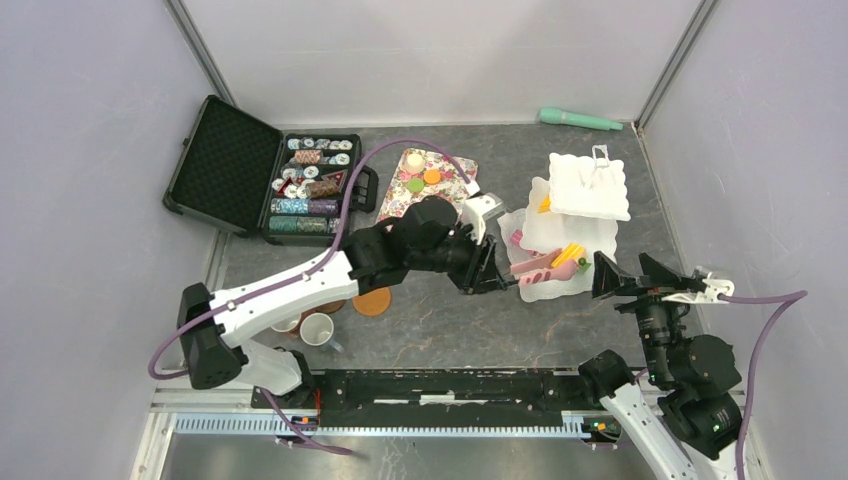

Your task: Serve the afternoon tea

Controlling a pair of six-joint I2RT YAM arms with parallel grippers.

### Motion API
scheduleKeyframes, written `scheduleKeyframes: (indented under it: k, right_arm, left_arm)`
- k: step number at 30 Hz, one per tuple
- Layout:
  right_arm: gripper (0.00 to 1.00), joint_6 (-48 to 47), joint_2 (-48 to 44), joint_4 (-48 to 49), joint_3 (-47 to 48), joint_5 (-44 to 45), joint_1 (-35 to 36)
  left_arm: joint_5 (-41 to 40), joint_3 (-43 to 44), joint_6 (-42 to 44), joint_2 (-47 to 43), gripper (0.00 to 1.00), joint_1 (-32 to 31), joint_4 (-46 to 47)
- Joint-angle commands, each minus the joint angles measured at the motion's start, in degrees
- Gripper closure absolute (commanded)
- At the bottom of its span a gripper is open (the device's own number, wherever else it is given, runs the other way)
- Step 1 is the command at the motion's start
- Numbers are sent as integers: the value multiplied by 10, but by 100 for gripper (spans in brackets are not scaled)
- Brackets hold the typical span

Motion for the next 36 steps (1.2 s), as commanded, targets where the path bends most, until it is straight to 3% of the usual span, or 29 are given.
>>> scheduleKeyframes:
  k: [1,19,29,36]
  right_arm:
    - [2,-7,-7,7,24,14,2]
    - [2,-3,-20,-13,29,20,2]
    - [2,-3,-25,-12,20,25,2]
    - [2,-1,-24,-6,14,20,2]
  left_arm:
    - [-49,81,68,42,72,-18,26]
    - [-162,241,174,227,72,-46,-2]
    - [-211,272,197,253,50,-62,-32]
    - [-220,271,200,243,45,-68,-37]
